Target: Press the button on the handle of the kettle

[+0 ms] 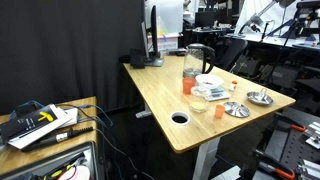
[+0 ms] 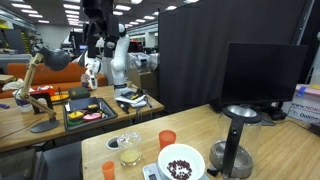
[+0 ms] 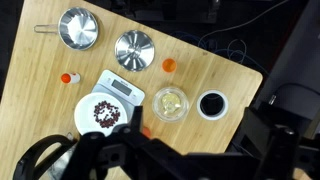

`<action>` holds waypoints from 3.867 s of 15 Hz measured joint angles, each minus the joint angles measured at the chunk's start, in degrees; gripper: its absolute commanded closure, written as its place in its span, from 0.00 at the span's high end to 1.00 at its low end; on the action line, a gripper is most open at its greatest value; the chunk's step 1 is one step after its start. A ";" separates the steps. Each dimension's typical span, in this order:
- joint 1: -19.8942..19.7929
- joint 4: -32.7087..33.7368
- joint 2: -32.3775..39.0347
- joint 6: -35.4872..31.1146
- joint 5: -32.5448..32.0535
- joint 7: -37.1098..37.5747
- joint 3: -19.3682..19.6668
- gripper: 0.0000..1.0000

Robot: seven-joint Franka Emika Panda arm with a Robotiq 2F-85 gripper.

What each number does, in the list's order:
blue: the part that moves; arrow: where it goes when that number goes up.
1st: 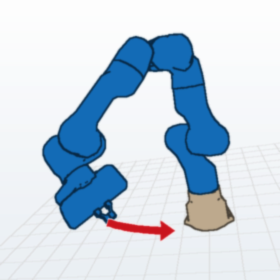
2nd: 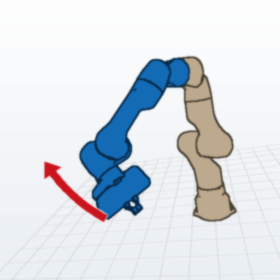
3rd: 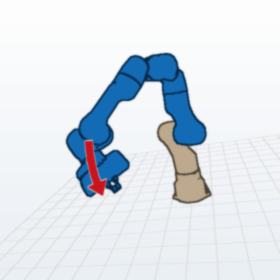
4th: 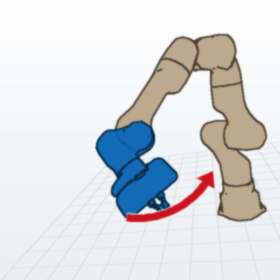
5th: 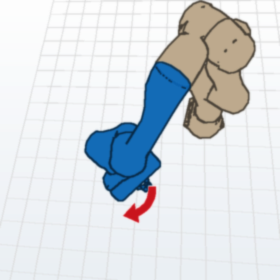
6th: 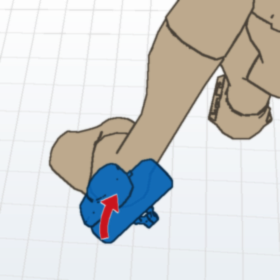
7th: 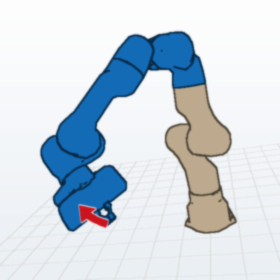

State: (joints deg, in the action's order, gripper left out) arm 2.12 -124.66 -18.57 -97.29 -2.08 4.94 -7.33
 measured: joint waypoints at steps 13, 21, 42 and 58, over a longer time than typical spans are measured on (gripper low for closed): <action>-7.14 1.14 5.07 -7.35 -1.46 7.14 9.89 1.00; -6.96 1.77 5.57 -7.34 -1.35 9.43 9.66 1.00; -10.49 6.44 21.83 -34.69 -0.84 16.50 16.60 1.00; -12.65 16.06 34.95 -34.68 4.58 30.50 21.70 0.66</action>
State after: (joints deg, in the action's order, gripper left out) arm -10.53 -108.60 16.38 -131.97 2.50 35.44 14.37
